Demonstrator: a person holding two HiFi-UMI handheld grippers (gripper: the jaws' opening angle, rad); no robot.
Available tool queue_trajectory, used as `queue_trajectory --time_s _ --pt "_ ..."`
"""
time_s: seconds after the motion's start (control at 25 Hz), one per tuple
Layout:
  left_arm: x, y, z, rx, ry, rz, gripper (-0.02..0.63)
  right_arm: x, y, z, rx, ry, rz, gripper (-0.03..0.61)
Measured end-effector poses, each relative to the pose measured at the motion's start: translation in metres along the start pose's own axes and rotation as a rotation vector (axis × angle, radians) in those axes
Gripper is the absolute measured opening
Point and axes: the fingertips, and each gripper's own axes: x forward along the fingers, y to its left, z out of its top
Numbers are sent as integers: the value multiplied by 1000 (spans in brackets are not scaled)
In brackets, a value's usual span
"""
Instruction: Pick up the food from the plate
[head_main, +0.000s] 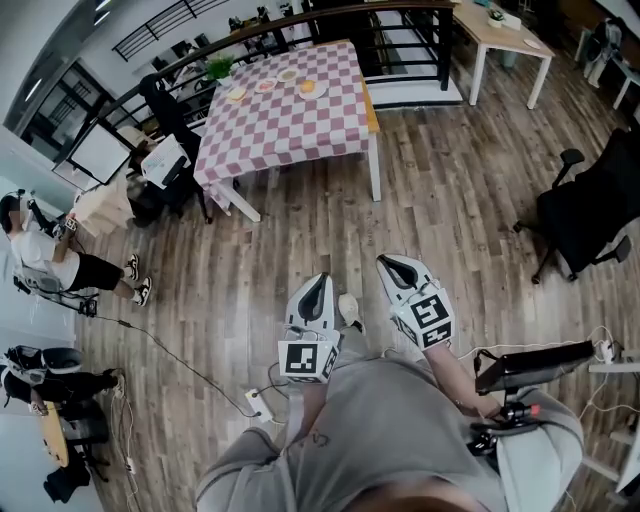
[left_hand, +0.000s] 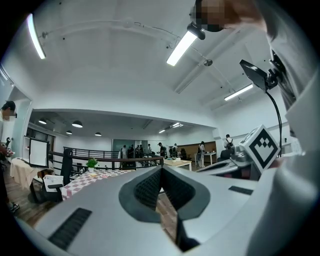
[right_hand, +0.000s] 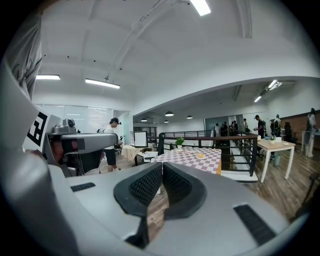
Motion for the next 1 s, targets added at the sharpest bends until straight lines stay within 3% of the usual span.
queue_trajectory --time_s 0.56,1.0 --pt "96 85 -24 -48 -8 -21 11 100 -40 3 -33 73 -13 15" --pt "179 188 -26 -56 -5 -64 11 222 -51 44 -82 97 10 15"
